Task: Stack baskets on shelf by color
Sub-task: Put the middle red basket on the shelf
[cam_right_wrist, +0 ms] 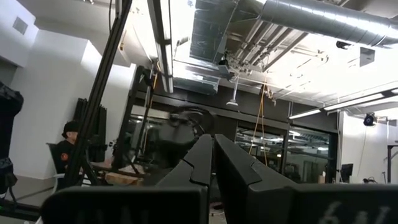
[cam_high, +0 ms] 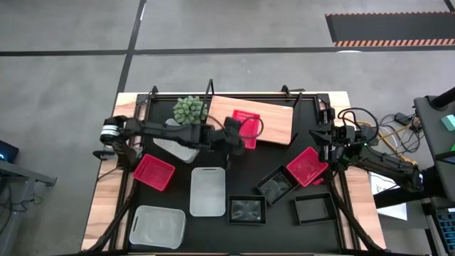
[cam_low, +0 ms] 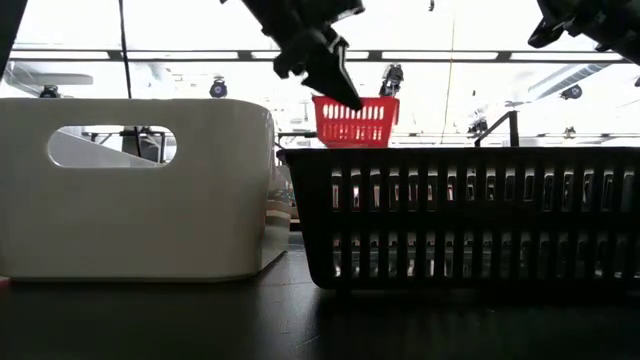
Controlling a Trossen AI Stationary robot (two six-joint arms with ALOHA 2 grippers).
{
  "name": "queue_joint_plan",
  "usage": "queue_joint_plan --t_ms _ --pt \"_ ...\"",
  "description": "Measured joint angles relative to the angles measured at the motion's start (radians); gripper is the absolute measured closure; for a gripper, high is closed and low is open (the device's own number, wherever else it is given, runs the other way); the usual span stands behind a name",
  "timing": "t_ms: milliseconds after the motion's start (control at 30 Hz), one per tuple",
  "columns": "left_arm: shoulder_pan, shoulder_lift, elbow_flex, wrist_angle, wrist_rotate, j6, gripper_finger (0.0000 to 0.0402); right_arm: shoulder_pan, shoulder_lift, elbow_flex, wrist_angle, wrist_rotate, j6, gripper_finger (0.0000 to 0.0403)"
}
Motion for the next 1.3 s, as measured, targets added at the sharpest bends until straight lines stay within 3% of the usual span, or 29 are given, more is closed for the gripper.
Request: queue_joint_plan --t_ms 300,467,800,1300 --pt "0.161 0.003 -0.040 0.012 0.051 0.079 0.0401 0.000 0.000 0.000 -0.002 0.000 0.000 0.0392" --pt "0.231 0.003 -0.091 0.065 0.130 0.080 0.0401 0.000 0.000 0.000 -0.002 0.000 -0.004 0.0392" --pt "0.288 0.006 -0.145 0.104 0.136 0.080 0.0400 0.000 0.000 0.000 -0.003 0.000 -0.004 0.0392" --pt "0.320 0.007 -0.147 0.111 0.134 0.082 0.0357 0.000 0.000 0.000 -0.003 0.000 -0.011 0.0392"
